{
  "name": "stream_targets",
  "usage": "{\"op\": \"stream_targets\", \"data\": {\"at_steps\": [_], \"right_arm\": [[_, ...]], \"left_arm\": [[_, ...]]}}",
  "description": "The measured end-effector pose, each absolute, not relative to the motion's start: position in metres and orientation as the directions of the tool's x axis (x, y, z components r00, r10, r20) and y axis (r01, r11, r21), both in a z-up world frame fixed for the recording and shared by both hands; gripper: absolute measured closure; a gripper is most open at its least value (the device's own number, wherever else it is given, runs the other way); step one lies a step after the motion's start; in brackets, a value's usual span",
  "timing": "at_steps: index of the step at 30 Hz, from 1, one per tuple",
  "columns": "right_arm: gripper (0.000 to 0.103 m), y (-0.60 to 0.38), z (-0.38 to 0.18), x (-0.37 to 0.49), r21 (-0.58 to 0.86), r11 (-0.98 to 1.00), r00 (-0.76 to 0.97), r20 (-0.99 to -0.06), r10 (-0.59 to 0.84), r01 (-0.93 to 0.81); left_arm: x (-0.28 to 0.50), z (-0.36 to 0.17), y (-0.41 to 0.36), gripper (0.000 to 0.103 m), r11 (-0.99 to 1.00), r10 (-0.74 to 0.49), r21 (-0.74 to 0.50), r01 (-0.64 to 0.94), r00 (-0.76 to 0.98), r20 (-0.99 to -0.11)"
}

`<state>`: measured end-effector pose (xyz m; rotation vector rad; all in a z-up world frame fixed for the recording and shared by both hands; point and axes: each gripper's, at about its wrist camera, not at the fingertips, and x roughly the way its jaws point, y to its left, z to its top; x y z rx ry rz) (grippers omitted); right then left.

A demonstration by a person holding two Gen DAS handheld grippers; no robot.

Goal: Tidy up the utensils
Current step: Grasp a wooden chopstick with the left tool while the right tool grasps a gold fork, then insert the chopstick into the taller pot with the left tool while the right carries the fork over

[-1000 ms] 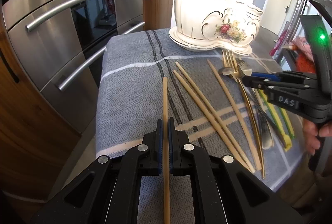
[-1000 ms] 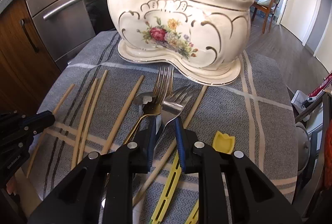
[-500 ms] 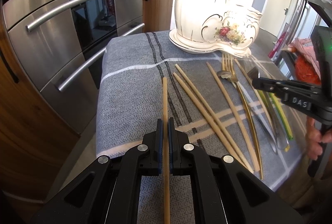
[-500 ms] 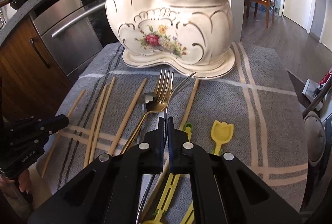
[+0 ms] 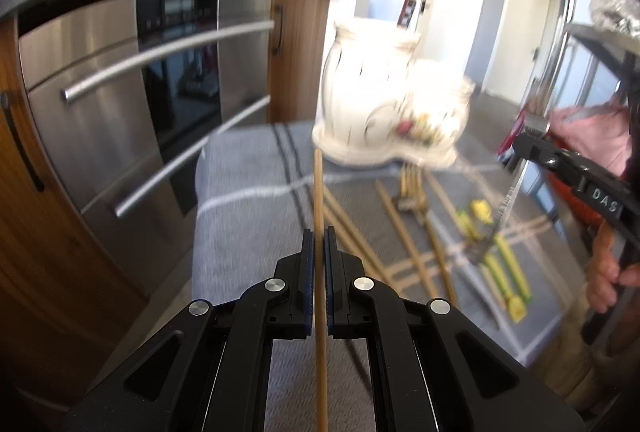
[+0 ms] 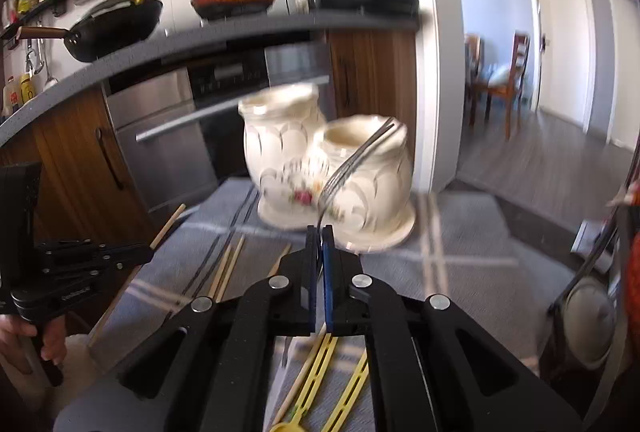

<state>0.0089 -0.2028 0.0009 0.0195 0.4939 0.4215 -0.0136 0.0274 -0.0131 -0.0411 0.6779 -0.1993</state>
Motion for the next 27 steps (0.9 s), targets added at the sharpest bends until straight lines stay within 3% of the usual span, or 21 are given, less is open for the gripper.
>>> {"op": "stream_targets", "data": {"at_steps": [5, 16, 22, 27], "right_arm": [[0.101, -0.209, 0.022, 0.003, 0.045, 0.938, 0.894, -0.289, 0.342, -0.344], [0.101, -0.23, 0.086, 0.028, 0.066, 0.935, 0.931, -0.086, 0.354, -0.349], [0.101, -0.238, 0.096, 0.065, 0.101, 0.937, 0.936, -0.081, 0.343, -0.335], [0.101, -0.247, 0.082, 0.095, 0.158, 0.93, 0.922, -0.157, 0.355, -0.331]], "left_arm": [[-0.012, 0.007, 0.028, 0.098, 0.977, -0.214, -0.116, 0.18, 0.83, -0.515], [0.031, 0.085, 0.007, 0.098, 0.962, -0.265, -0.14, 0.234, 0.924, -0.275], [0.068, 0.126, -0.01, 0.098, 0.957, -0.264, -0.15, 0.249, 0.96, -0.091], [0.119, 0.141, -0.03, 0.098, 0.968, -0.22, -0.139, 0.21, 0.973, -0.064]]}}
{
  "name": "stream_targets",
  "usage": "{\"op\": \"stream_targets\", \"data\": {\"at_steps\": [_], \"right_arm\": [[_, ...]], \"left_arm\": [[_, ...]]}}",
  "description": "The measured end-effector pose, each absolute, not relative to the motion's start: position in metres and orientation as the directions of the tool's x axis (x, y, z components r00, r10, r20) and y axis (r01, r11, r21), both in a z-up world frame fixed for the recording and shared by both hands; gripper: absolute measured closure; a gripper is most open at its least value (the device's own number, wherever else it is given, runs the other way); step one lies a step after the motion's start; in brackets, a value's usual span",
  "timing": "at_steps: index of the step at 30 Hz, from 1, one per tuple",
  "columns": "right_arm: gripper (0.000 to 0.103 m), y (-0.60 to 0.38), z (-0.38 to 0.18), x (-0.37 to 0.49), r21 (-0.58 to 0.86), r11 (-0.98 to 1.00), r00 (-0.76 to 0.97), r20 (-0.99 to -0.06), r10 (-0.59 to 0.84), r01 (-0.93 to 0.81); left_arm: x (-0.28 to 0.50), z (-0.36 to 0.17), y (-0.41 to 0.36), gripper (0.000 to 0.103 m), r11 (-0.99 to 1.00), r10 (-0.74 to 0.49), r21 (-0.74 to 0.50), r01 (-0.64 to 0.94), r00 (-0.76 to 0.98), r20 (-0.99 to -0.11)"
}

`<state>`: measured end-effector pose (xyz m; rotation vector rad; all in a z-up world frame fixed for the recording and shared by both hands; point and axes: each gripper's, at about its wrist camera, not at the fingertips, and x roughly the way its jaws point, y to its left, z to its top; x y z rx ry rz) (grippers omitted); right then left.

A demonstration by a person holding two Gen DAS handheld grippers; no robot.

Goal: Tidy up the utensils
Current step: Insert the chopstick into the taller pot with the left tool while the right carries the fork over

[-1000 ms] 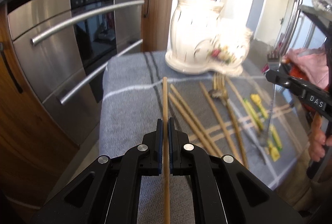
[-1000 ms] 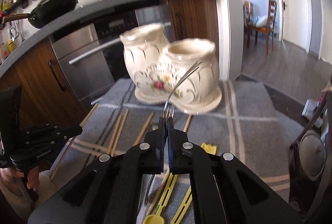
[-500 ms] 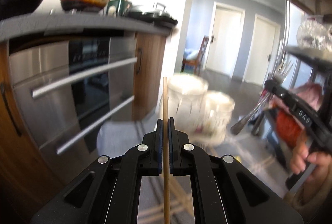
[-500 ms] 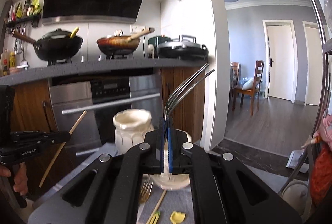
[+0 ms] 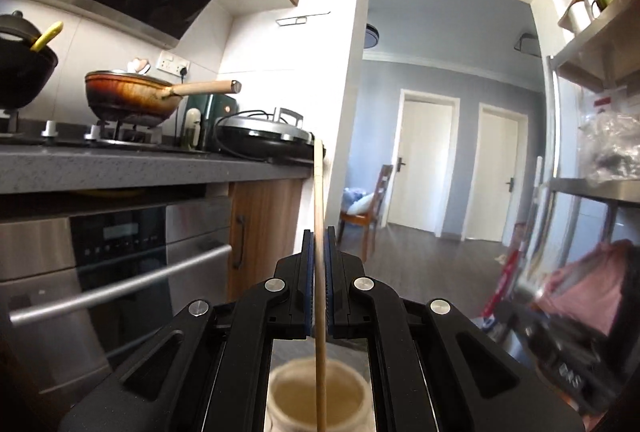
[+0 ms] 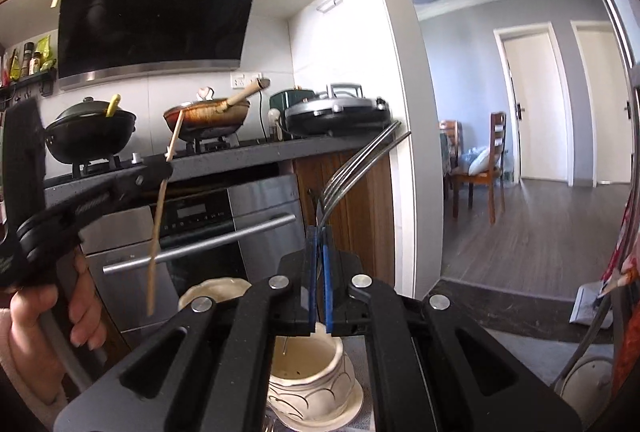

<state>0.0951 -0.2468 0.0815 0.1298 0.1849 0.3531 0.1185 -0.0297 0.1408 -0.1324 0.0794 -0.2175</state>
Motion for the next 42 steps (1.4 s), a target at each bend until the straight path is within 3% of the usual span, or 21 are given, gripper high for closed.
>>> {"op": "stream_targets", "data": {"at_steps": [7, 12, 24, 34, 37, 42], "right_arm": [[0.101, -0.249, 0.059, 0.112, 0.168, 0.927, 0.899, -0.238, 0.368, -0.335], [0.101, -0.249, 0.046, 0.12, 0.184, 0.922, 0.882, -0.278, 0.381, -0.341], [0.101, -0.236, 0.023, 0.134, 0.175, 0.924, 0.853, -0.356, 0.381, -0.34], [0.101, -0.23, 0.015, 0.135, 0.128, 0.932, 0.852, -0.379, 0.362, -0.339], [0.101, -0.229, 0.012, 0.137, 0.123, 0.934, 0.849, -0.389, 0.357, -0.336], [0.101, -0.228, 0.01, 0.138, 0.107, 0.938, 0.852, -0.394, 0.346, -0.331]], "left_arm": [[0.166, 0.121, -0.035, 0.098, 0.984, -0.139, -0.127, 0.124, 0.983, -0.119], [0.161, 0.096, -0.025, 0.098, 0.981, -0.151, -0.148, 0.127, 0.975, -0.165], [0.134, 0.068, -0.031, 0.098, 0.987, -0.159, -0.069, 0.146, 0.944, -0.29], [0.129, 0.061, -0.027, 0.097, 0.991, -0.133, -0.042, 0.127, 0.942, -0.307], [0.126, 0.062, -0.024, 0.087, 0.991, -0.135, -0.049, 0.126, 0.943, -0.305], [0.117, 0.063, -0.018, 0.081, 0.991, -0.128, -0.061, 0.115, 0.947, -0.296]]}}
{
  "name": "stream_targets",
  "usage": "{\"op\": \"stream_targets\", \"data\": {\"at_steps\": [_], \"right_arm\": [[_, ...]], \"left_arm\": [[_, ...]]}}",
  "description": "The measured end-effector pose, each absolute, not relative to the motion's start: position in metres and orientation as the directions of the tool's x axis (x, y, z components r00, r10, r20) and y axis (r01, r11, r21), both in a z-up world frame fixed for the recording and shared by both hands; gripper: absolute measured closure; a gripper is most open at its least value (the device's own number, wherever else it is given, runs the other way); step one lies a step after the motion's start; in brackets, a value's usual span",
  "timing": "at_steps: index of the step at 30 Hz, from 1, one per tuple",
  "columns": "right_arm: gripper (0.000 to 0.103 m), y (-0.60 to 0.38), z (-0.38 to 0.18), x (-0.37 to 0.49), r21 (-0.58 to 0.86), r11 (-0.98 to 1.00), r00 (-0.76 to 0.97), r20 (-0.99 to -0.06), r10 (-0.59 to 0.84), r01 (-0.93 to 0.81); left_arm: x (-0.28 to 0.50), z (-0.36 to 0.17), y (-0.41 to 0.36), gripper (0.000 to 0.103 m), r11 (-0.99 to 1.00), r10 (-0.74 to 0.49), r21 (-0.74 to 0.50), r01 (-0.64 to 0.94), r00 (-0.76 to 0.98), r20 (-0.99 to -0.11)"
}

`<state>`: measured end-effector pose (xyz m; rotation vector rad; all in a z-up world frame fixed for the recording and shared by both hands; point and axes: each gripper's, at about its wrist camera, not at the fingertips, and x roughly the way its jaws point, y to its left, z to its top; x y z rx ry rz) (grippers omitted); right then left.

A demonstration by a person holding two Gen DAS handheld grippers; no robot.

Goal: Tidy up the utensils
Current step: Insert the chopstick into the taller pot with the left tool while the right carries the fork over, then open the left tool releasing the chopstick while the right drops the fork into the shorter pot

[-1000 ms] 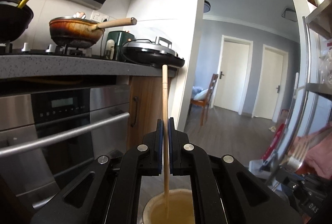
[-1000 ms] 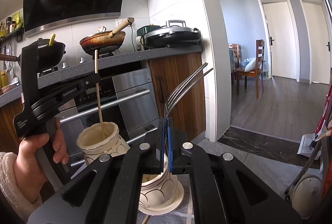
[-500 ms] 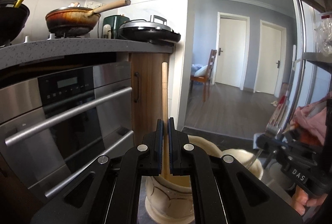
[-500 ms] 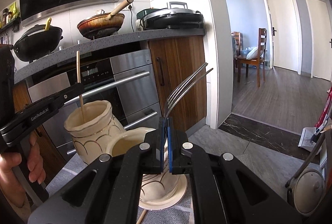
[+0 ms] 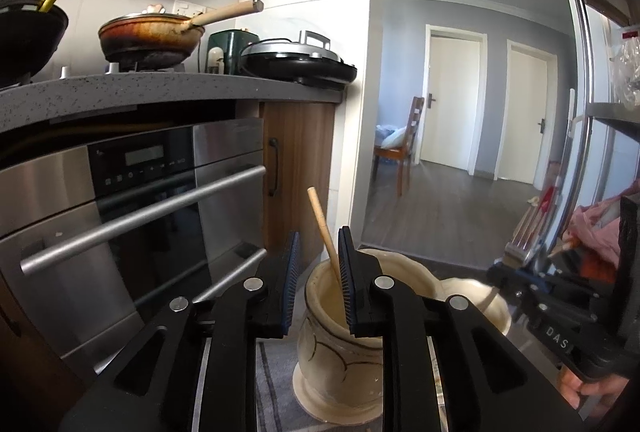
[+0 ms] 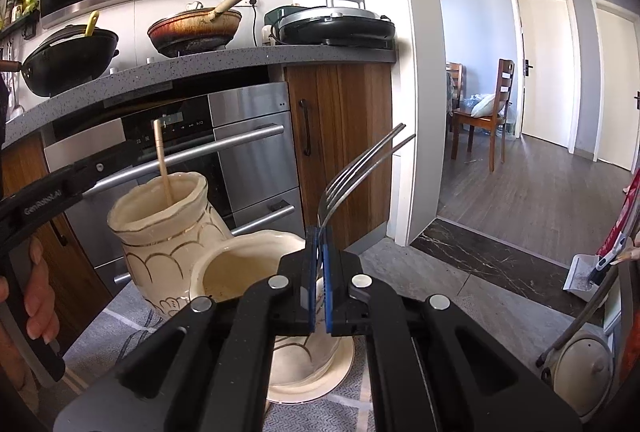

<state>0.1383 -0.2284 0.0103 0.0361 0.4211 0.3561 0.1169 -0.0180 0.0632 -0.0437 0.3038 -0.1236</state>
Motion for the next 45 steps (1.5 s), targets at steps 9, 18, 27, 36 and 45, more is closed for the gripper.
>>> {"op": "stream_targets", "data": {"at_steps": [9, 18, 27, 36, 45], "right_arm": [[0.098, -0.228, 0.006, 0.141, 0.101, 0.942, 0.852, -0.404, 0.334, -0.321], [0.053, -0.236, 0.008, 0.139, 0.137, 0.94, 0.852, -0.397, 0.341, -0.312], [0.005, -0.248, 0.015, 0.097, 0.145, 0.941, 0.856, -0.391, 0.339, -0.306], [0.005, -0.269, 0.001, 0.056, 0.167, 0.951, 0.819, -0.484, 0.309, -0.26], [0.005, -0.266, -0.032, 0.022, 0.125, 0.956, 0.741, -0.607, 0.287, -0.267]], "left_arm": [[0.096, 0.057, -0.003, 0.073, 0.99, -0.13, -0.09, 0.107, 0.938, -0.321], [0.08, 0.052, 0.001, 0.053, 0.992, -0.118, -0.079, 0.096, 0.929, -0.351], [0.045, 0.043, 0.009, 0.01, 0.997, -0.069, -0.052, 0.053, 0.923, -0.379], [0.014, 0.006, 0.015, 0.006, 0.998, -0.054, -0.059, 0.027, 0.845, -0.532], [-0.001, -0.025, 0.004, 0.006, 0.994, -0.109, -0.073, 0.08, 0.755, -0.646]]}}
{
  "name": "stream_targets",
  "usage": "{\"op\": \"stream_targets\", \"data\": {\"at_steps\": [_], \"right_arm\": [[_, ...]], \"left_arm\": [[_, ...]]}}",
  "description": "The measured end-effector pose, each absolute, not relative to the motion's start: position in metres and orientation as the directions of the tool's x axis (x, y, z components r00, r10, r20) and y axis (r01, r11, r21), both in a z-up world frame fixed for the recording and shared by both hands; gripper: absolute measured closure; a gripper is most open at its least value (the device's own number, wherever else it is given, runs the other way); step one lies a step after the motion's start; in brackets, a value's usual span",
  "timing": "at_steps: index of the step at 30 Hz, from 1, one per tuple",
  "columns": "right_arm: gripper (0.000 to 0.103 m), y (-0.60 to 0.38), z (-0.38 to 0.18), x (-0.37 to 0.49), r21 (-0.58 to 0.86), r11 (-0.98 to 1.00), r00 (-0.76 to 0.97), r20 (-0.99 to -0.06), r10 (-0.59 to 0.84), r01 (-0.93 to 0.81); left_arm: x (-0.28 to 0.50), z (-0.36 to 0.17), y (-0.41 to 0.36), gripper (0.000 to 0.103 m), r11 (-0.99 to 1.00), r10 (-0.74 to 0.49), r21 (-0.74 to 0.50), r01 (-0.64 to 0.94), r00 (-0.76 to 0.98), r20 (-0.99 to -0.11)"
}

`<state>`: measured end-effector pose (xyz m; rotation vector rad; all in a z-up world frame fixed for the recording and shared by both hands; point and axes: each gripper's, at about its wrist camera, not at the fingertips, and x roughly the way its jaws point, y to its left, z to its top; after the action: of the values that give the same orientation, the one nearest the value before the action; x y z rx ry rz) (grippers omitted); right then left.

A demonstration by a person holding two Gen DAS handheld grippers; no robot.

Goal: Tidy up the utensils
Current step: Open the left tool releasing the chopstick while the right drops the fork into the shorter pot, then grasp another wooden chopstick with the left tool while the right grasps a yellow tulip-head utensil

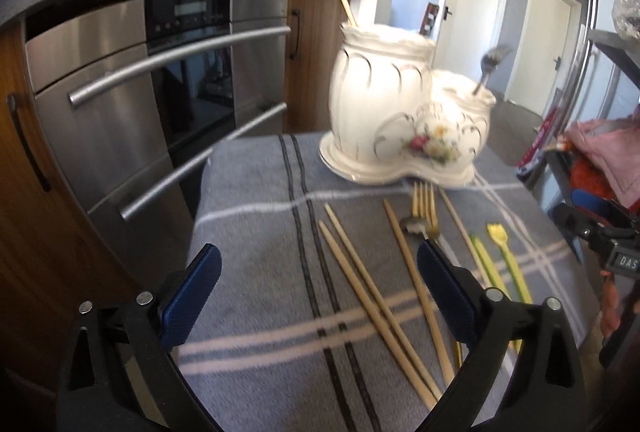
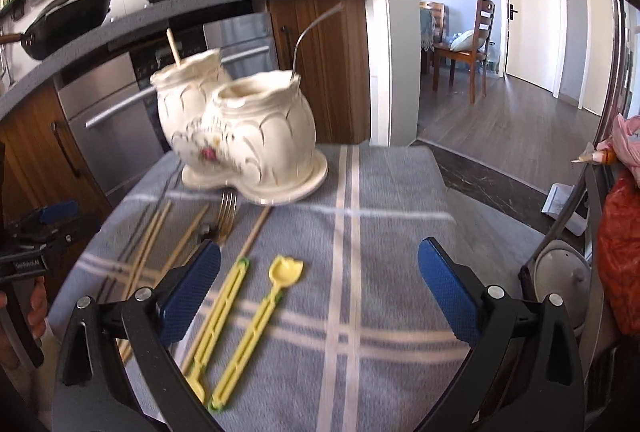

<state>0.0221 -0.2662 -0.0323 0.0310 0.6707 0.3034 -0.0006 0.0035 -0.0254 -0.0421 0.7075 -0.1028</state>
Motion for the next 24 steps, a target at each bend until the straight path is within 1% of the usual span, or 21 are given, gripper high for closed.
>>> {"op": "stream_targets", "data": {"at_steps": [8, 14, 16, 17, 19, 20, 21, 22, 24], "right_arm": [[0.005, -0.26, -0.049, 0.005, 0.114, 0.95, 0.698, -0.653, 0.293, -0.292], [0.006, -0.252, -0.057, -0.002, 0.095, 0.943, 0.675, -0.676, 0.295, -0.317], [0.01, -0.25, -0.058, -0.004, 0.091, 0.941, 0.671, -0.679, 0.298, -0.326], [0.014, -0.249, -0.059, -0.004, 0.087, 0.94, 0.668, -0.682, 0.298, -0.33], [0.02, -0.247, -0.06, -0.005, 0.078, 0.94, 0.666, -0.686, 0.293, -0.333], [0.026, -0.245, -0.061, -0.005, 0.068, 0.94, 0.664, -0.691, 0.287, -0.335], [0.029, -0.243, -0.062, -0.005, 0.062, 0.939, 0.661, -0.695, 0.284, -0.338], [0.031, -0.241, -0.063, -0.005, 0.06, 0.938, 0.656, -0.699, 0.285, -0.343], [0.038, -0.238, -0.064, -0.004, 0.067, 0.933, 0.643, -0.707, 0.294, -0.353]], "left_arm": [[-0.005, -0.049, -0.01, 0.006, 0.998, -0.055, -0.018, 0.062, 0.668, -0.742], [-0.005, -0.06, -0.019, 0.009, 0.998, -0.002, 0.033, 0.044, 0.635, -0.773], [-0.004, -0.061, -0.017, 0.012, 0.999, -0.008, 0.018, 0.035, 0.63, -0.777], [-0.004, -0.062, -0.016, 0.014, 0.999, -0.011, 0.012, 0.033, 0.626, -0.78], [-0.003, -0.066, -0.016, 0.023, 0.999, 0.0, 0.022, 0.029, 0.61, -0.792], [-0.004, -0.067, -0.017, 0.025, 0.999, -0.009, 0.015, 0.034, 0.612, -0.791], [-0.004, -0.066, -0.017, 0.027, 0.999, -0.013, 0.012, 0.037, 0.613, -0.79], [-0.004, -0.066, -0.019, 0.03, 0.999, -0.013, 0.016, 0.042, 0.613, -0.79], [-0.003, -0.066, -0.024, 0.035, 0.998, -0.016, 0.024, 0.058, 0.605, -0.796]]}}
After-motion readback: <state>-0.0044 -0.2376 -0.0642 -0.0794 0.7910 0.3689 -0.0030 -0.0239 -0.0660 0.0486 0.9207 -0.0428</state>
